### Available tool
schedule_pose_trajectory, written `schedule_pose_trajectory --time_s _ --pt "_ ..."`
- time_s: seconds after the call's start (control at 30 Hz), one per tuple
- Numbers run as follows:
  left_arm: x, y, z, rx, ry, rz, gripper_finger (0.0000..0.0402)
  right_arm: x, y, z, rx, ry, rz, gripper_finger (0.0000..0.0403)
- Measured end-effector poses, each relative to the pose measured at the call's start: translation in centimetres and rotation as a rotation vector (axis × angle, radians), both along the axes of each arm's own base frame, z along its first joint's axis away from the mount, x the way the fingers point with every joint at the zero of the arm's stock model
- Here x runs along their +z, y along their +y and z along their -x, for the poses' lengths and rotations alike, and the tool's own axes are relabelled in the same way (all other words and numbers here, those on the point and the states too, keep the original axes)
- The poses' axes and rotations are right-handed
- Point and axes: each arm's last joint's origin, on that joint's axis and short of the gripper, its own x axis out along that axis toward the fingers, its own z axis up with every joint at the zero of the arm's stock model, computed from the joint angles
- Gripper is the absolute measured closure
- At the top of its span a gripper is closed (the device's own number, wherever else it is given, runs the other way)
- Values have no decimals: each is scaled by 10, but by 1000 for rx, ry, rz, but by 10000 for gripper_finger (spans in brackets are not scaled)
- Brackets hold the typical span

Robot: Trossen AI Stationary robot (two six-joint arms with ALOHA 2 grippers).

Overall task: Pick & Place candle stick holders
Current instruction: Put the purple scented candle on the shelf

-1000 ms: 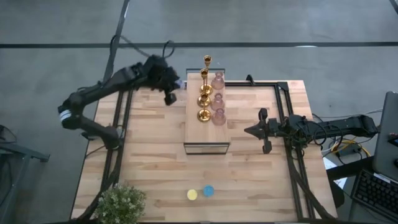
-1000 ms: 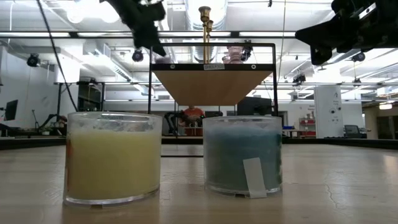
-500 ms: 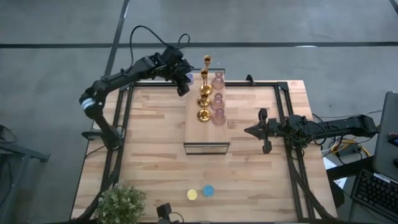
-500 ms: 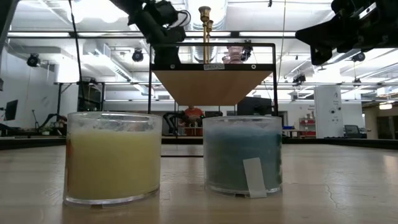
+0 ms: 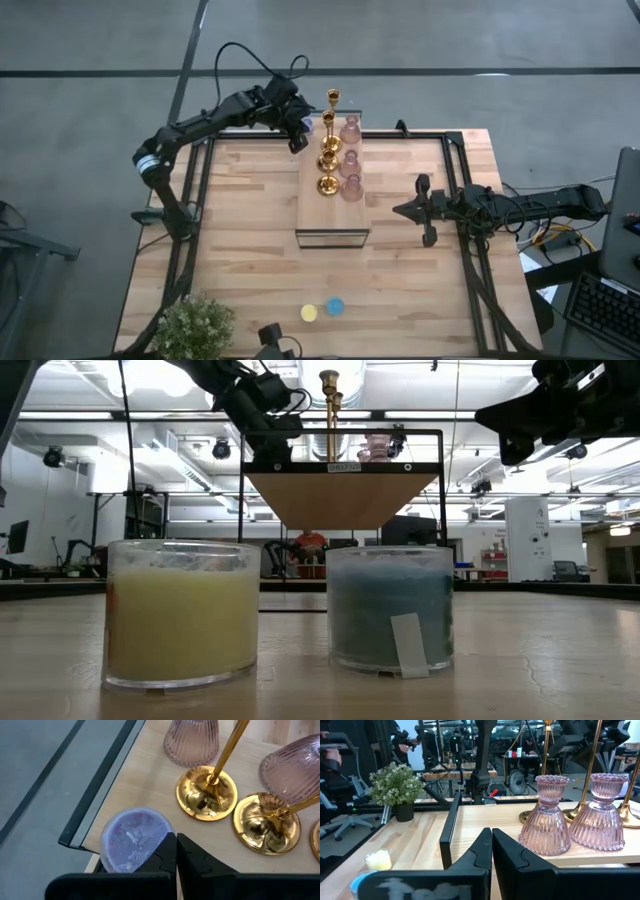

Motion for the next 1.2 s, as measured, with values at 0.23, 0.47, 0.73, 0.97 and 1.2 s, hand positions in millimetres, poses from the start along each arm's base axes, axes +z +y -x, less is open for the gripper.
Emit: schedule_pose_trajectory --time_s 0.23,0.47,0.73,0.97,1.2 --pt "0 1 -1 -9 -6 -14 396 0 0 0 0 0 -1 394" --pt "-1 1 -2 -12 -4 -16 393 0 0 0 -1 0 -4 394" --pt "-10 5 -7 -10 17 2 392 0 0 0 -1 0 -9 394" --pt "-8 5 -7 -9 2 -10 392 0 0 0 -1 1 -9 394" --pt "-9 5 -6 -20 21 -18 364 0 0 0 -1 1 -9 394"
